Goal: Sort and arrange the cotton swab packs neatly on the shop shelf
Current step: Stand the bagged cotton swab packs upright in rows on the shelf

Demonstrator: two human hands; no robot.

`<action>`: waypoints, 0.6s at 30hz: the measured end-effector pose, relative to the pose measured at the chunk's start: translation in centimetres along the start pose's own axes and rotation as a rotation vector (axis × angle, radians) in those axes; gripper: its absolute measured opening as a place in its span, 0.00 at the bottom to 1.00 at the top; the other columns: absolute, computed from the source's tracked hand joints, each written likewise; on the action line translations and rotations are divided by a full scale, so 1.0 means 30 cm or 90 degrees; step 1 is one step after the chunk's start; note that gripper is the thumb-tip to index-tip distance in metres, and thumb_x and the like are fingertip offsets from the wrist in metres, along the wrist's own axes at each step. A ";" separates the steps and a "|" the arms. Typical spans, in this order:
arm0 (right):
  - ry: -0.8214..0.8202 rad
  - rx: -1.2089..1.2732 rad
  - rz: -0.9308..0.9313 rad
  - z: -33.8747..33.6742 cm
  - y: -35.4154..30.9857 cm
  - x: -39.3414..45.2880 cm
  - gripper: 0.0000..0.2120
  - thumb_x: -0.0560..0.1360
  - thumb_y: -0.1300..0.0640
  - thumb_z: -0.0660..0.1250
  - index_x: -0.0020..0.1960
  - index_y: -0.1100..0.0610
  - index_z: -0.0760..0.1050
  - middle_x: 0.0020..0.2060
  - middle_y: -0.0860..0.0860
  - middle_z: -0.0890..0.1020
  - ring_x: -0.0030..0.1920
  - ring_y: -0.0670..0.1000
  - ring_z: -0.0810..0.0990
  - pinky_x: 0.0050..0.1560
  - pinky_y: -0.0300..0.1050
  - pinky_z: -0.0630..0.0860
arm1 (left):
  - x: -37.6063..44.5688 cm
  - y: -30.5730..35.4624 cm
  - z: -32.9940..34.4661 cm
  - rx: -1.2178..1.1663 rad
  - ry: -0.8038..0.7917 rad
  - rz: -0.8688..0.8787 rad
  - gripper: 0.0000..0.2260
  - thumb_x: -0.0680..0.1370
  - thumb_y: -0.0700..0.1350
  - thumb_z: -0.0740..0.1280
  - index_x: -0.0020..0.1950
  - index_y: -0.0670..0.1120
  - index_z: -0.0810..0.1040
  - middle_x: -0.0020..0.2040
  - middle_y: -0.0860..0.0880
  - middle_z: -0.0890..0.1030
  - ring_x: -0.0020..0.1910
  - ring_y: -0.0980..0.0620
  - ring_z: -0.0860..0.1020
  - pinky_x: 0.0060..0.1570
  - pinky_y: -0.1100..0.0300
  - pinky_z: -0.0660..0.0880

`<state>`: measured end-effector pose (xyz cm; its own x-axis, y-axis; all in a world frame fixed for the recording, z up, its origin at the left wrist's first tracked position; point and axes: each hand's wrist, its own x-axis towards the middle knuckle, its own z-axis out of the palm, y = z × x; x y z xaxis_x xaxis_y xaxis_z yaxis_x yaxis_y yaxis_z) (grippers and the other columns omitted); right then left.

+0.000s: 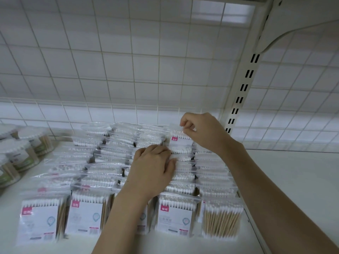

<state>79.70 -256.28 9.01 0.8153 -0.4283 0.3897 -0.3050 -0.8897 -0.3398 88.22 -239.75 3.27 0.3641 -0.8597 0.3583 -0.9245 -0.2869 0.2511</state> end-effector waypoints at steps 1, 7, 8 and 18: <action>-0.020 -0.002 0.007 0.010 0.002 -0.001 0.07 0.74 0.62 0.63 0.49 0.53 0.77 0.40 0.47 0.83 0.44 0.48 0.80 0.48 0.49 0.78 | 0.002 0.002 -0.002 0.006 -0.006 0.001 0.17 0.80 0.53 0.53 0.63 0.51 0.73 0.65 0.58 0.71 0.65 0.58 0.65 0.63 0.60 0.55; -0.143 0.000 0.006 0.049 0.003 -0.010 0.11 0.77 0.64 0.59 0.51 0.55 0.78 0.45 0.51 0.83 0.45 0.49 0.81 0.49 0.45 0.77 | 0.037 0.015 -0.023 0.017 -0.018 -0.006 0.17 0.78 0.51 0.55 0.64 0.49 0.71 0.65 0.54 0.71 0.61 0.52 0.71 0.60 0.55 0.62; -0.148 -0.001 0.007 0.049 0.003 -0.008 0.12 0.77 0.65 0.58 0.51 0.55 0.79 0.46 0.51 0.83 0.45 0.50 0.81 0.48 0.44 0.77 | 0.047 0.015 -0.024 0.023 -0.015 -0.005 0.17 0.78 0.50 0.55 0.66 0.49 0.70 0.66 0.54 0.69 0.62 0.51 0.69 0.60 0.55 0.61; -0.141 -0.001 0.013 0.013 0.022 0.044 0.13 0.76 0.64 0.58 0.54 0.56 0.79 0.49 0.50 0.82 0.47 0.49 0.80 0.51 0.44 0.77 | 0.081 0.002 0.006 0.055 -0.045 0.000 0.15 0.80 0.50 0.51 0.58 0.49 0.74 0.62 0.55 0.74 0.62 0.54 0.69 0.62 0.56 0.59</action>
<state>80.76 -257.35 8.97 0.8969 -0.4015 0.1853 -0.3232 -0.8812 -0.3450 89.02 -241.93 4.00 0.3578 -0.8867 0.2928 -0.9319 -0.3193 0.1719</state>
